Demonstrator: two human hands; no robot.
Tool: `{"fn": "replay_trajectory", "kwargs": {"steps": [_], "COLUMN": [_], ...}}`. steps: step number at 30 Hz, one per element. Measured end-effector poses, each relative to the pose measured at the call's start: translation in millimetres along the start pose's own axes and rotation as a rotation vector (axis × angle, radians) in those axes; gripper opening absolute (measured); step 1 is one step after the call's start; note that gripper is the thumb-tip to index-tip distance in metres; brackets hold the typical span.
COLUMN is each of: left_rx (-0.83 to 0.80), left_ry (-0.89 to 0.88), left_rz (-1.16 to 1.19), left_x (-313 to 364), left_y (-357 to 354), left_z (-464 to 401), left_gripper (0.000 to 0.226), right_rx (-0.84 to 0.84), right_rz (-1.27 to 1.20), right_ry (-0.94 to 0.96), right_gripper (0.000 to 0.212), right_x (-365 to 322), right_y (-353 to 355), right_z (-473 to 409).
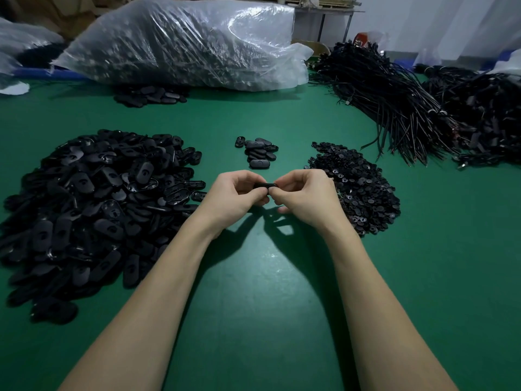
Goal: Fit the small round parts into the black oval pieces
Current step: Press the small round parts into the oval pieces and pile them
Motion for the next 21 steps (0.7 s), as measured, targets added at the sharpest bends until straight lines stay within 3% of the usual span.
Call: {"fn": "replay_trajectory", "kwargs": {"steps": [9,14,17,21], "left_rx": [0.077,0.115,0.171,0.192], "left_ry": [-0.047,-0.058,-0.043,-0.02], "left_rz": [-0.136,-0.009,0.014,0.099], "left_x": [-0.9,-0.7,-4.7,-8.0], "left_y": [-3.1,-0.4,2.0,4.4], "left_z": [-1.2,-1.6,-3.7,-6.1], "left_gripper": [0.01,0.006,0.01,0.01], "right_rx": [0.034,-0.027,-0.007,0.108], "right_rz": [0.02,-0.075,0.089,0.282], "right_ry": [0.007,0.058,0.169,0.23], "right_gripper": [0.012,0.013,0.025,0.019], "right_x": [1.6,3.7,0.6,-4.0], "right_y": [-6.9,-1.4,-1.9,-2.1], "right_z": [-1.9,-3.2,-3.1,-4.1]}}
Point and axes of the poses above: each hand's wrist, its own z-axis away from the middle knuckle, its own y-axis out of the back of the hand, x = y × z, the point moved 4 cm from there along -z, towards the middle knuckle, and after that the axes turned 10 degrees about z, right-handed, at the moved point
